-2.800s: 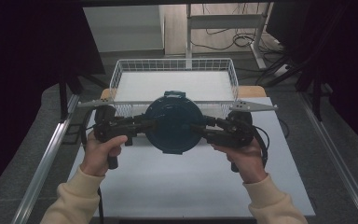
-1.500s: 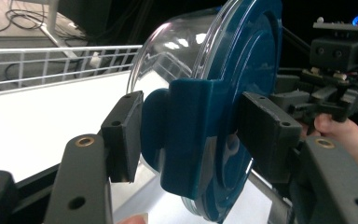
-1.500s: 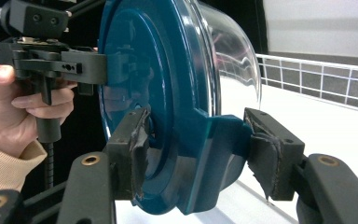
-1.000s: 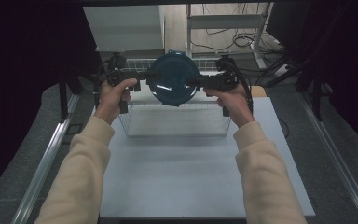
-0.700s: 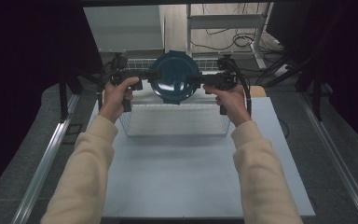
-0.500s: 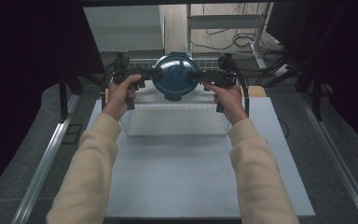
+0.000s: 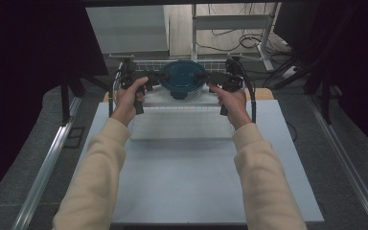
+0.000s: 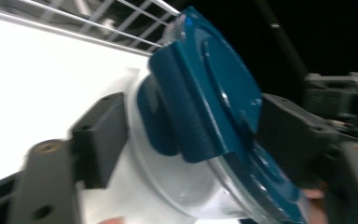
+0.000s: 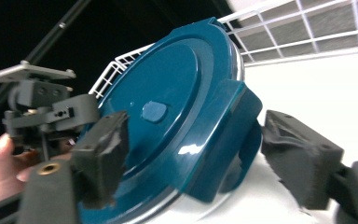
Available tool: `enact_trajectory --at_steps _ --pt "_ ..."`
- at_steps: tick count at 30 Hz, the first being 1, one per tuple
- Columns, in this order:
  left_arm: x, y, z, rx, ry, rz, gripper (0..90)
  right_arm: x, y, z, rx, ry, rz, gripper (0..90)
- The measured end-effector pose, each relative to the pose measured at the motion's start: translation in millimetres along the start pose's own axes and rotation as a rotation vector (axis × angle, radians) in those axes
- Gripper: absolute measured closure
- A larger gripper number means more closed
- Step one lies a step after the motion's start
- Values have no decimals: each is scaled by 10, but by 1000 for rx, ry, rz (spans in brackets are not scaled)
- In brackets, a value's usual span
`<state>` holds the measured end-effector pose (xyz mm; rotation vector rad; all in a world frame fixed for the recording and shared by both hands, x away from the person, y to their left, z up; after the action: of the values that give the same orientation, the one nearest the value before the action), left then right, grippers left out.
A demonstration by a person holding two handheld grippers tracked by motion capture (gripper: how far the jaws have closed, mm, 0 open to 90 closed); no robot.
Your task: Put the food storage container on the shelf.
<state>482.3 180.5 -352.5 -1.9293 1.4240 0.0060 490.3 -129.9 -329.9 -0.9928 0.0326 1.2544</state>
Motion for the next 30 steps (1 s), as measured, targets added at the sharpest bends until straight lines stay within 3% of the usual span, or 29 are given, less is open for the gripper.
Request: enact_trajectory --at_steps 1,2,4,5,6,7,8,13,18,22,25,27,30 --pt "0 0 0 0 0 0 199 0 0 0 0 0 0 209" --pt "-123 41 -42 20 -29 -38 201 -75 33 53 -21 18 -5 185" --pt "-193 76 -69 41 -29 -52 204 -111 60 76 -38 29 -14 185" --pt "-264 121 -102 67 -32 -57 203 -213 155 145 -96 71 -44 181" --pt "-448 310 -210 156 -81 -58 203 -269 213 175 -129 87 -51 182" --pt "-448 310 -210 156 -81 -58 204 -269 213 175 -129 87 -51 182" --pt "-511 396 -240 190 -95 -53 204 -367 331 221 -187 98 -48 182" --pt "-746 905 -340 298 -133 -34 213 -658 830 299 -350 108 -42 186" --pt "-775 1510 -344 380 -191 33 223 -847 1377 220 -426 99 -38 188" --pt "-733 1956 -243 407 -221 83 223 -942 1861 63 -450 146 -15 198" --pt "-708 2225 -124 397 -240 114 223 -982 2209 -108 -439 185 20 202" --pt "-688 2394 -34 393 -264 134 223 -982 2387 -205 -426 198 46 205" --pt "-665 2528 50 378 -281 148 222 -958 2536 -287 -422 214 78 205"
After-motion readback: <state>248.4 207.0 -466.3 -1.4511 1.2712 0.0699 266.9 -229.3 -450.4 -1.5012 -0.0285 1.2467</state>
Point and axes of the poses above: each handheld gripper's, and its own axes: x roughly forward along the jaws, y roughly out of its underside, z roughly to its left, the point moved 1 cm from there along x, roughly forward along the jaws, and after that the axes turned 11 degrees about z, right-handed, at the moved point
